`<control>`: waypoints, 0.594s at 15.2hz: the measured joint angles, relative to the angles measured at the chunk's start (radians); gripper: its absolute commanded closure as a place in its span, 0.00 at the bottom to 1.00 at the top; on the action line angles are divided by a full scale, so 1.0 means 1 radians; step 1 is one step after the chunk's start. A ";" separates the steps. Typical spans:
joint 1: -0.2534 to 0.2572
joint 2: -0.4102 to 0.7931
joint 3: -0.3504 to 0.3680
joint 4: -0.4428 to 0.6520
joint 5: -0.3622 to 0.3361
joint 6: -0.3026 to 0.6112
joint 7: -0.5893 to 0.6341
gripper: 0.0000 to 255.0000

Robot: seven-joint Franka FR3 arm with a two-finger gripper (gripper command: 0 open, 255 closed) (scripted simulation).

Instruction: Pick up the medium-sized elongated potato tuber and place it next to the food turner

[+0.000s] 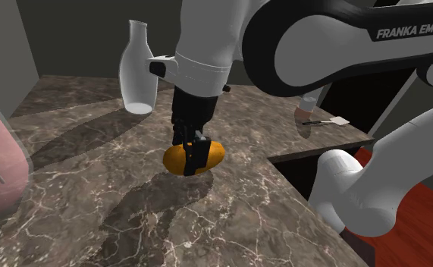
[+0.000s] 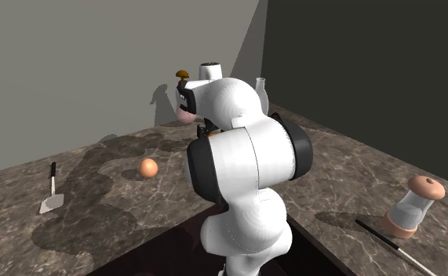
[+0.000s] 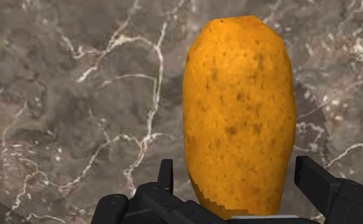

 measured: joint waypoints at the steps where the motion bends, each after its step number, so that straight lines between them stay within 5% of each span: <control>1: 0.000 0.000 0.000 0.000 0.000 0.000 0.000 0.00; 2: 0.000 0.000 0.000 0.000 0.000 0.000 0.000 0.00; 3: 0.000 0.000 0.000 0.000 0.000 0.000 0.000 1.00; 9: 0.000 -0.001 0.000 0.000 0.000 0.001 0.000 1.00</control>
